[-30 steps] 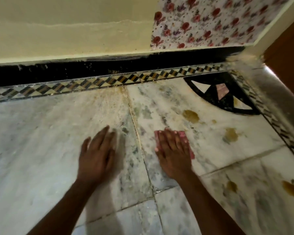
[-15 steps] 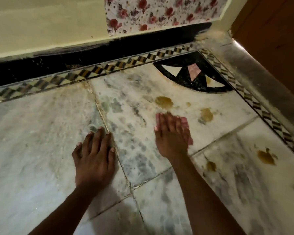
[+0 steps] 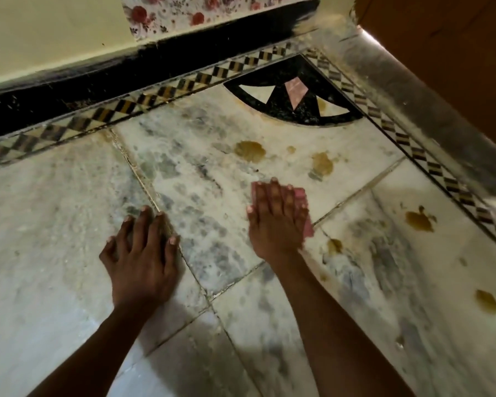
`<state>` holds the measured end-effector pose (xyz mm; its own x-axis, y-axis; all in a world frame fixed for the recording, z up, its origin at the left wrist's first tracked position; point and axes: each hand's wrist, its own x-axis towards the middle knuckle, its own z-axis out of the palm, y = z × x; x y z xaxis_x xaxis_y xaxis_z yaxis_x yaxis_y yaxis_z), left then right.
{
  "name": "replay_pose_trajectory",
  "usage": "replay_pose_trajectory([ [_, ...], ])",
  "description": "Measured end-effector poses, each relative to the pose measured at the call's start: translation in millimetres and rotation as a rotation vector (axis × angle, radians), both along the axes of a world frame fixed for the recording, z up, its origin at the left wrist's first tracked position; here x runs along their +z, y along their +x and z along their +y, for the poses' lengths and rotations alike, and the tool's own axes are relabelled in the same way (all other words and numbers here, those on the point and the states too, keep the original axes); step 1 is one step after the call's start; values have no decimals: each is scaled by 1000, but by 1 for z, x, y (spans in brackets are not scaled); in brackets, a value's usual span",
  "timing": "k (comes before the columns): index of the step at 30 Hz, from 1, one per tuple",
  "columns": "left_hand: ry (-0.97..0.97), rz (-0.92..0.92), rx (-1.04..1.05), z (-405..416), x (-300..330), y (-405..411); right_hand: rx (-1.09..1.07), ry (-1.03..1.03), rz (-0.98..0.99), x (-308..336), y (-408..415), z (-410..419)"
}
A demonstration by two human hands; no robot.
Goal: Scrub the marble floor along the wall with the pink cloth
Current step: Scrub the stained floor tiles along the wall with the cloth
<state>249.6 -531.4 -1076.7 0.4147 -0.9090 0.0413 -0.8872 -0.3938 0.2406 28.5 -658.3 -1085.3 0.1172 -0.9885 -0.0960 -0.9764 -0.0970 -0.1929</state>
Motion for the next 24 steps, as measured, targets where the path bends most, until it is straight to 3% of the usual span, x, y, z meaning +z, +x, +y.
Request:
replay_pose_trajectory([
  [5,-31,-6,2,1,1,-3,310,-109,-50,8,-28,78],
  [7,-43,-15,-23,2,1,-4,181,-65,3,8,-72,102],
  [9,-45,-38,-67,2,1,-8,-98,-39,35,6,-99,87],
  [11,-35,-52,-137,4,0,-11,-334,49,-41,9,-91,54],
  [14,-37,-42,-242,8,4,-21,-178,61,-68,12,-59,48],
  [16,-38,9,-300,14,9,-52,59,-44,-31,10,-66,92],
  [18,-51,87,-333,23,11,-95,155,-111,-39,13,-97,147],
  [21,-53,125,-353,33,4,-150,-93,-127,2,5,-140,162],
  [24,-85,28,-317,35,-8,-159,-254,1,5,-3,-132,98],
])
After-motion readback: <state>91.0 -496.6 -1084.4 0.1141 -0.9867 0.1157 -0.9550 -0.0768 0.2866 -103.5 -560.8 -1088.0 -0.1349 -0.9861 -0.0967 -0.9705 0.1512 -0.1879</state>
